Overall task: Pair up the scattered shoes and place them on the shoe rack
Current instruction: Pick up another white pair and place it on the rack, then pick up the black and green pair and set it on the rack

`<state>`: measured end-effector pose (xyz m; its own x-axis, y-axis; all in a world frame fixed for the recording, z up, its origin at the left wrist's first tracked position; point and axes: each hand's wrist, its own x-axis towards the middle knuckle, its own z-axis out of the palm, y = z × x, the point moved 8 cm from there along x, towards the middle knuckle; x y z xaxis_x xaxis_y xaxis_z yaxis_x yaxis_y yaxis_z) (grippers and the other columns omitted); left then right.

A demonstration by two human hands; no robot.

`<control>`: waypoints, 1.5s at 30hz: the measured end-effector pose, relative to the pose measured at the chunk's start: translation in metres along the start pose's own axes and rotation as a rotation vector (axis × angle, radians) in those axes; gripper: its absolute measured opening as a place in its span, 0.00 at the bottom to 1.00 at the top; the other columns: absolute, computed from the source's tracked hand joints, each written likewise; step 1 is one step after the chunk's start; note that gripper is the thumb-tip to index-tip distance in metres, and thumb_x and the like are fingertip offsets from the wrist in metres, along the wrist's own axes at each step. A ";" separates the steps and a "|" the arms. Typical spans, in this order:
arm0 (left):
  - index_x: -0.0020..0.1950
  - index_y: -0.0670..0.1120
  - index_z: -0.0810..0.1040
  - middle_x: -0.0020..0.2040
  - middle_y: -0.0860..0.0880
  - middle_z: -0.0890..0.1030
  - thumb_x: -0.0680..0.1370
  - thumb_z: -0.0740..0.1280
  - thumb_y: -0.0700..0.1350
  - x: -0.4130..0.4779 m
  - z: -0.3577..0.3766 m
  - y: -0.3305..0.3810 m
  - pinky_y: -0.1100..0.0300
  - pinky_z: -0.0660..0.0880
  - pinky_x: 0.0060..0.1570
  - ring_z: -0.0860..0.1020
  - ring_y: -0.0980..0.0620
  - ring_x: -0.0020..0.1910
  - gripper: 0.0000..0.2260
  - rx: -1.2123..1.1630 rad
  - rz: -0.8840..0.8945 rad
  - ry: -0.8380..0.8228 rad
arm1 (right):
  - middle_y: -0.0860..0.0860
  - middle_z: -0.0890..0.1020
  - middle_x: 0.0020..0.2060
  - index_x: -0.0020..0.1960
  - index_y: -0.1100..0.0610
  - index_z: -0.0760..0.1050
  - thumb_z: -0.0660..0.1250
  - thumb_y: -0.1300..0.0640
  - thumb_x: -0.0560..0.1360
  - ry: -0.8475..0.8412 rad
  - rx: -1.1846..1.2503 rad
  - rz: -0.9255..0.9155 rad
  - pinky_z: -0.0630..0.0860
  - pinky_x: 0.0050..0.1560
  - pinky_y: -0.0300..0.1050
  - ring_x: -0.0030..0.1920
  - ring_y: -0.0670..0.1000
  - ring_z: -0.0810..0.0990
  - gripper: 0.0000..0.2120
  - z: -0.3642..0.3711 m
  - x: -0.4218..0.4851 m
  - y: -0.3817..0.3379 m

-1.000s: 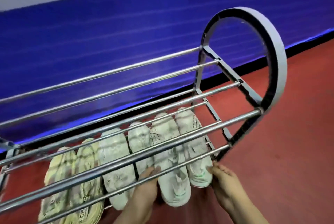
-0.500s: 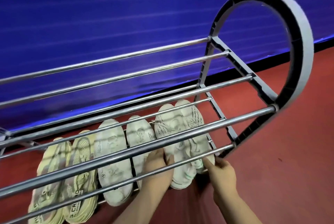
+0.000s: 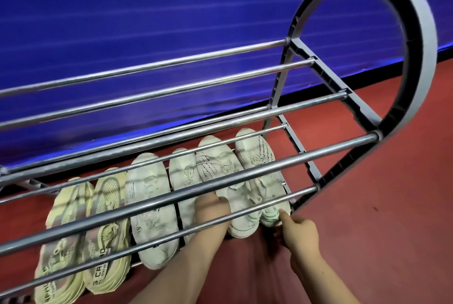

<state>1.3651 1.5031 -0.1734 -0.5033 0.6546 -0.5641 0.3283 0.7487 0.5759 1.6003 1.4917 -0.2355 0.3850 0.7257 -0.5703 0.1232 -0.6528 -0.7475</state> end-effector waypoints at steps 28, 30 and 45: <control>0.51 0.43 0.81 0.49 0.44 0.82 0.74 0.66 0.43 -0.241 -0.237 -0.071 0.54 0.74 0.53 0.80 0.45 0.49 0.09 0.201 0.216 -0.128 | 0.54 0.82 0.43 0.49 0.55 0.77 0.64 0.56 0.78 -0.574 -0.369 0.118 0.72 0.40 0.44 0.38 0.51 0.79 0.04 -0.024 -0.321 -0.137; 0.47 0.45 0.82 0.45 0.45 0.83 0.74 0.66 0.44 -0.278 -0.297 -0.065 0.56 0.74 0.50 0.80 0.45 0.47 0.07 0.160 0.174 -0.089 | 0.55 0.82 0.44 0.51 0.57 0.76 0.64 0.56 0.78 -0.592 -0.393 0.141 0.72 0.41 0.45 0.39 0.52 0.79 0.05 -0.028 -0.369 -0.172; 0.36 0.45 0.78 0.31 0.48 0.78 0.76 0.66 0.45 -0.549 -0.640 -0.069 0.62 0.70 0.36 0.74 0.59 0.26 0.09 -0.179 -0.027 0.078 | 0.54 0.81 0.41 0.50 0.55 0.77 0.64 0.56 0.77 -0.920 -0.556 -0.003 0.69 0.36 0.40 0.36 0.49 0.79 0.04 0.001 -0.738 -0.361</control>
<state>1.1074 1.0254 0.4754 -0.5728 0.6189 -0.5375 0.1697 0.7311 0.6608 1.2703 1.1919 0.4548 -0.4241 0.4609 -0.7795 0.6109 -0.4898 -0.6220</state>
